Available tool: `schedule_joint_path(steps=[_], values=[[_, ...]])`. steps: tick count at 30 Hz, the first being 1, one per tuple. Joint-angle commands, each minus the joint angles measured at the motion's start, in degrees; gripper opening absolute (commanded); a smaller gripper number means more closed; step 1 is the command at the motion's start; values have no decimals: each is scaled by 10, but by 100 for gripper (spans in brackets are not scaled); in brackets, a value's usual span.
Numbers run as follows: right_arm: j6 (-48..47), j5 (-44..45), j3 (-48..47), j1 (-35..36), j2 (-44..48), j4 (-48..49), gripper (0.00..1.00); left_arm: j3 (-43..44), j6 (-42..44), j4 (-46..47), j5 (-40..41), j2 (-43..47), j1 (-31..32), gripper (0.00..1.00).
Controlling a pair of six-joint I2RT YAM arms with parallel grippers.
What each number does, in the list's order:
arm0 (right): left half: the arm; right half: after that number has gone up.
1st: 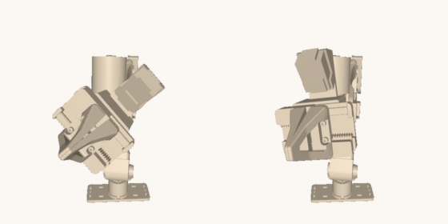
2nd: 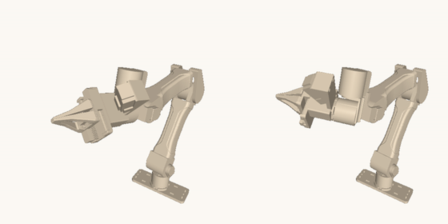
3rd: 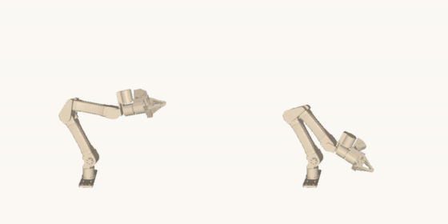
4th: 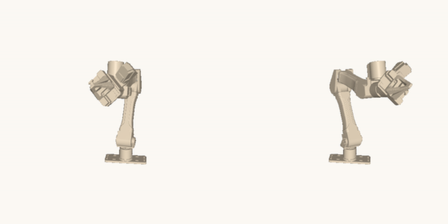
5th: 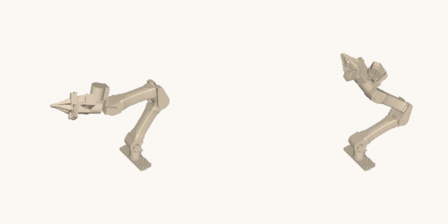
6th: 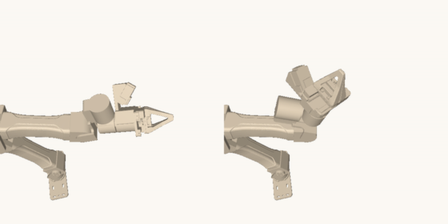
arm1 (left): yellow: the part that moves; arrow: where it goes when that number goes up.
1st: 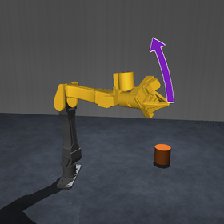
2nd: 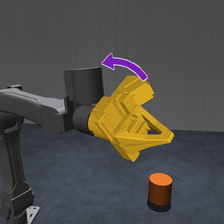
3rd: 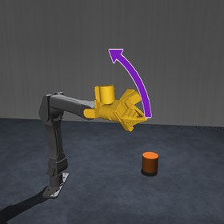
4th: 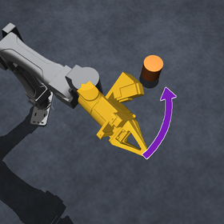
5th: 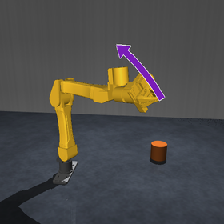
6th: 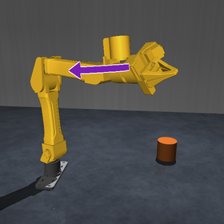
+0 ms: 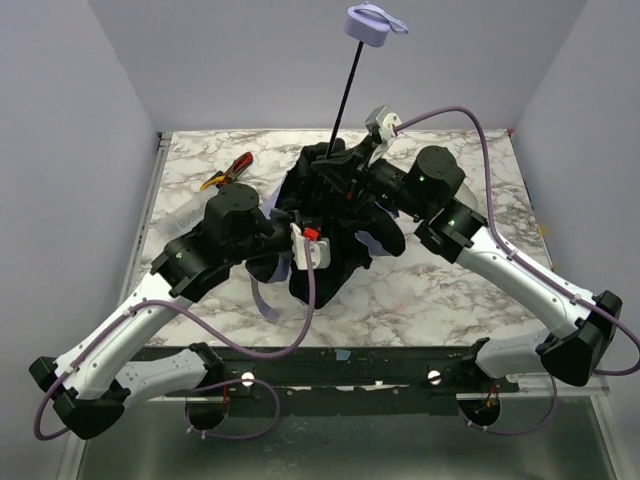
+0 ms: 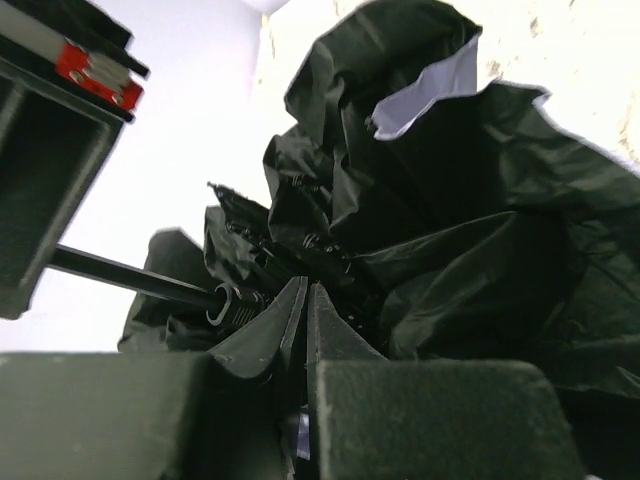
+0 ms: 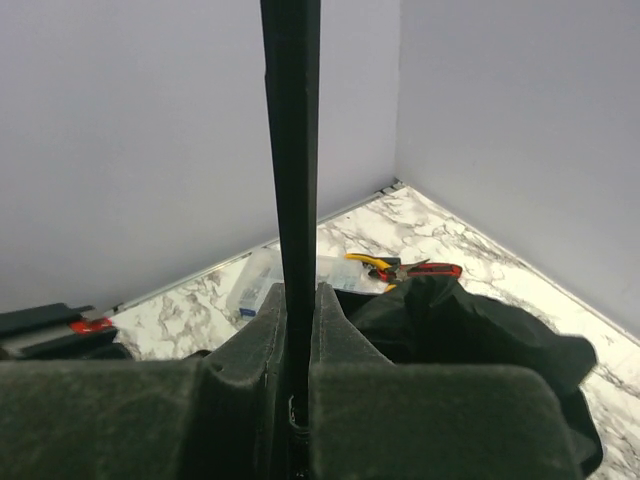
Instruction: Open the umbrella
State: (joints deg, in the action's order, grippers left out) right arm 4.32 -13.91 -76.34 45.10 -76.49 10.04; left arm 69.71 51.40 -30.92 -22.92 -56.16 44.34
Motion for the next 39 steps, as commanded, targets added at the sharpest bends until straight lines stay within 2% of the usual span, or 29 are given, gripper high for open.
schedule_joint_path(steps=[1, 7, 12, 15, 18, 21, 23, 28, 32, 35, 39], values=[[3, 24, -25, 15, 4, 22, 0, -5, -13, 34, 77, -38, 5, 4], [19, 35, -25, 18, 3, 30, 0, -35, -34, 48, 104, -55, 26, 4], [20, 69, -35, 18, -5, 43, 0, -81, -6, 5, 59, -41, 75, 8], [5, 79, -47, 18, -10, 48, 0, -127, 43, -44, 44, -23, 117, 17], [-8, 89, -54, 17, -10, 49, 0, -160, 68, -87, 24, 6, 133, 27], [-25, 90, -49, 17, -4, 49, 0, -178, 41, -97, 19, 39, 133, 43], [-37, 79, -39, 17, 3, 46, 0, -170, -9, -86, 19, 57, 122, 47], [-70, 52, -5, 17, 22, 35, 0, -107, -178, -37, -57, 90, 38, 47], [-71, 43, 9, 17, 25, 32, 0, -80, -287, 35, -36, 97, 1, 43], [-68, 47, 9, 17, 21, 32, 0, -64, -307, 64, 4, 87, -4, 38], [-60, 42, 0, 18, 15, 30, 0, -49, -281, 79, 44, 60, -4, 35]])
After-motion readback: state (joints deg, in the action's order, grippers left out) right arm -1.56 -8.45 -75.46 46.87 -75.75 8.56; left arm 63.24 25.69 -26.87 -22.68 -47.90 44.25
